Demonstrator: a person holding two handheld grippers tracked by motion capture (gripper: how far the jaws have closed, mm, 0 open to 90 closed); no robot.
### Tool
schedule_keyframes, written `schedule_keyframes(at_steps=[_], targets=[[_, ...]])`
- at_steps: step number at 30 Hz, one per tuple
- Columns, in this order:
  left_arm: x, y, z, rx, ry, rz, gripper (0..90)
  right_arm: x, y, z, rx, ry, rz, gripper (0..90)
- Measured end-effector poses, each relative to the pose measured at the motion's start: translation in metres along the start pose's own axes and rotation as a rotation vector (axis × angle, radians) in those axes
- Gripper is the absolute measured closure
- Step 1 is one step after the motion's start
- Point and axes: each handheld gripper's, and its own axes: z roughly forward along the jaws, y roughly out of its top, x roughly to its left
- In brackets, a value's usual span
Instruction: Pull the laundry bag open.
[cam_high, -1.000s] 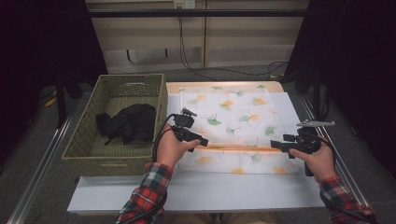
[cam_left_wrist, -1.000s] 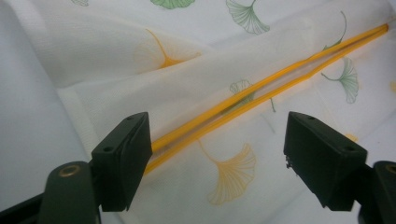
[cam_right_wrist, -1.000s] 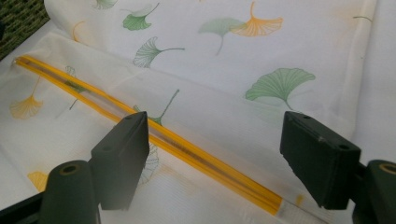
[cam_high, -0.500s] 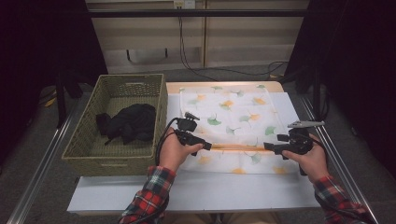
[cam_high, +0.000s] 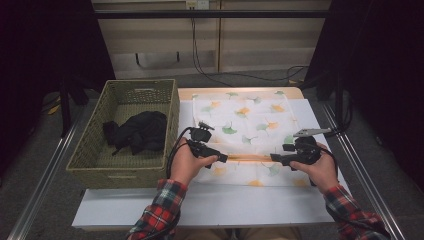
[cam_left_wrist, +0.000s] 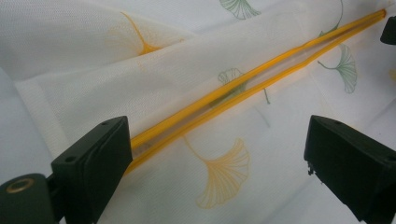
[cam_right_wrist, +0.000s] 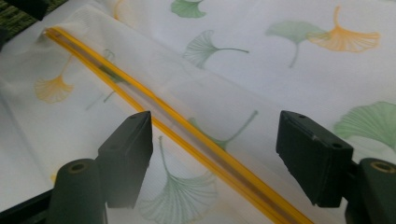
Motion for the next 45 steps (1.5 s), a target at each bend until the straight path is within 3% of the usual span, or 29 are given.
schedule_keyframes(at_steps=[7,15,22,31,38,45], targets=[[0.001,0.0,-0.003,-0.013,-0.01,-0.005,5.9,0.014,0.006,0.015,0.018,0.042,-0.056,30.8],[0.003,-0.001,-0.002,-0.008,-0.01,0.002,6.2,0.025,0.011,0.034,0.027,0.047,-0.125,29.4],[0.006,0.001,-0.003,-0.019,-0.012,-0.005,6.5,0.024,0.012,0.052,0.043,0.038,-0.141,26.8],[0.006,-0.001,-0.004,-0.013,-0.01,0.005,6.6,0.023,0.01,0.072,0.052,0.033,-0.208,23.1],[0.008,-0.003,-0.004,-0.012,-0.005,-0.007,6.6,0.023,0.011,0.075,0.044,0.033,-0.235,29.6],[0.006,-0.003,-0.004,-0.013,-0.006,0.002,6.6,0.022,0.014,0.076,0.047,0.023,-0.215,41.3]])
